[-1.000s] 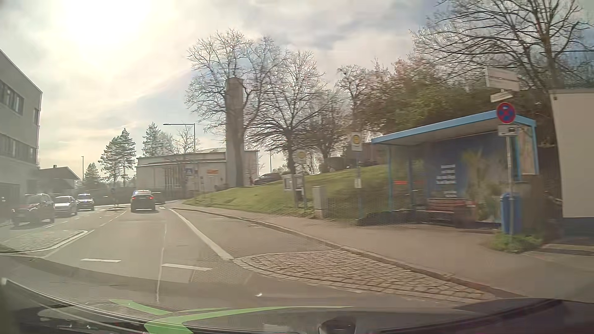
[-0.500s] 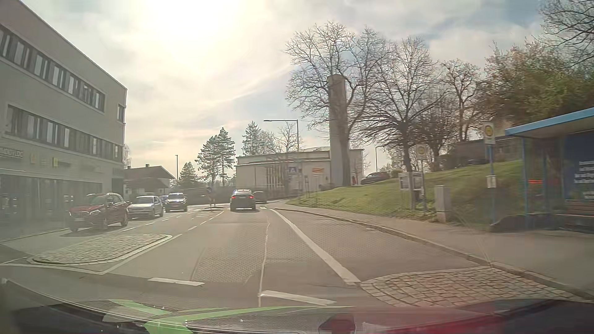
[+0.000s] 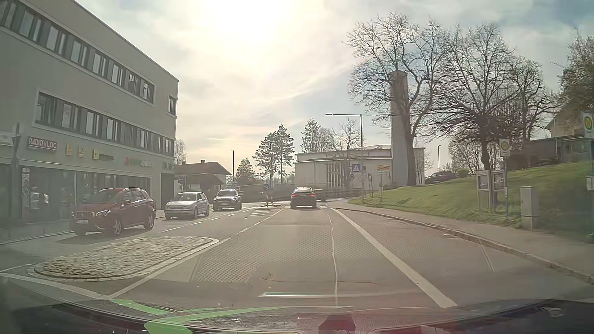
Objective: Follow the waypoints while adhering to traffic rules and regulations
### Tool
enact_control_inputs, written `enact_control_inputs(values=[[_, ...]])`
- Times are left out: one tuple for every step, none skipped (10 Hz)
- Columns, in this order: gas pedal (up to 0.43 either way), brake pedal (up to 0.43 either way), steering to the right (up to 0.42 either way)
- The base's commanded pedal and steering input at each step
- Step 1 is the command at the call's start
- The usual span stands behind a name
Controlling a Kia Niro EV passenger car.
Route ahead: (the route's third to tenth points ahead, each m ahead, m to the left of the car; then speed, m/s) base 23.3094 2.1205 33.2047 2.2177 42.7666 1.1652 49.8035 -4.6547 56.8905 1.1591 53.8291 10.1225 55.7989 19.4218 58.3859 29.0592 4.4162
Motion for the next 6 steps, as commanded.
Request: enact_control_inputs(values=[[0.177,0.0,-0.083],[0.189,0.0,-0.053],[0.197,0.0,-0.021],[0.209,0.0,0.004],[0.209,0.0,0.013],[0.209,0.0,0.01]])
